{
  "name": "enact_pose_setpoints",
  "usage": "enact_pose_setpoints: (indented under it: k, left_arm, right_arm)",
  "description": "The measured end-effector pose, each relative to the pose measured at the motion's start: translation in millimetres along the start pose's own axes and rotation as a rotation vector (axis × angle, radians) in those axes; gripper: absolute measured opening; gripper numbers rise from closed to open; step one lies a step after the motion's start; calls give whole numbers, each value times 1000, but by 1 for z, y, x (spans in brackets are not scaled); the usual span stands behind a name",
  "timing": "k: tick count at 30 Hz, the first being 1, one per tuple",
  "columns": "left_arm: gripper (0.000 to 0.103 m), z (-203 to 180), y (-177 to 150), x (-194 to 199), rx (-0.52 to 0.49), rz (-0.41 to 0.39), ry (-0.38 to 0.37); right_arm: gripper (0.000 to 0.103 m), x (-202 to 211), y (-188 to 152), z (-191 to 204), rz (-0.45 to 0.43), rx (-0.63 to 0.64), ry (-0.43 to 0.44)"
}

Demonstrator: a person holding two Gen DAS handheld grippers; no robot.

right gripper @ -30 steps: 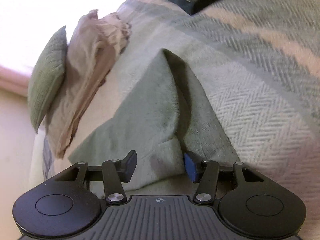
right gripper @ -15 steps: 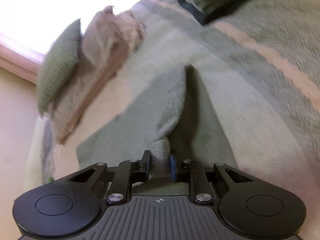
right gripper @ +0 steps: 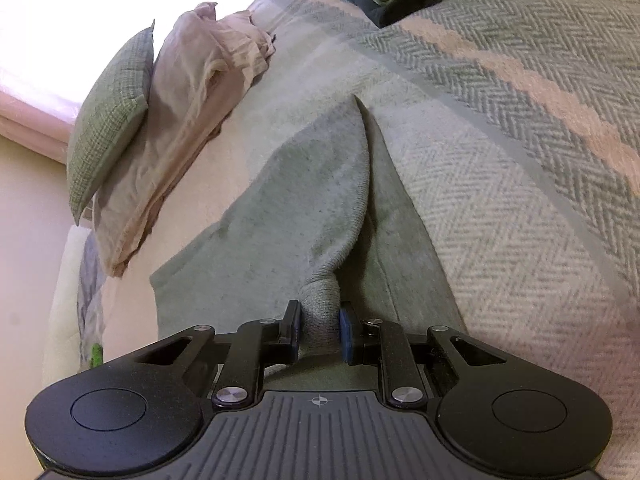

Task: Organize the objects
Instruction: 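Fold the waistband over toward the hem with both grippers and release, then withdraw both open grippers and reposition over the folded skirt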

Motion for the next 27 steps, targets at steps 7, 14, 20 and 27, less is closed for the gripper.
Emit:
enact_pose_setpoints:
  k: [7,14,20,27]
  left_arm:
    - [13,16,-3,-14,16,80,86]
    - [10,4,26,9,-81,15,190]
    - [14,-22,16,-35,-245,112,207]
    - [12,-10,67,-18,-211,21,235]
  right_arm:
    - [29,1,2,7,21,110,-214]
    - [32,2,6,53,-89,436,-344]
    - [32,-38,-9,30,20,491,-438]
    - [32,-21,42,70,-113,576,-423]
Point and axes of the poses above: each gripper's, at about its wrist camera, not at the fingertips, and x roughly against the way its jaws point, z to its left, y to its top, the point moved 8 cm from there along -x, roughly the way its jaws point, and after that the axes turned 13 degrees about z, right-handed, at the moved point
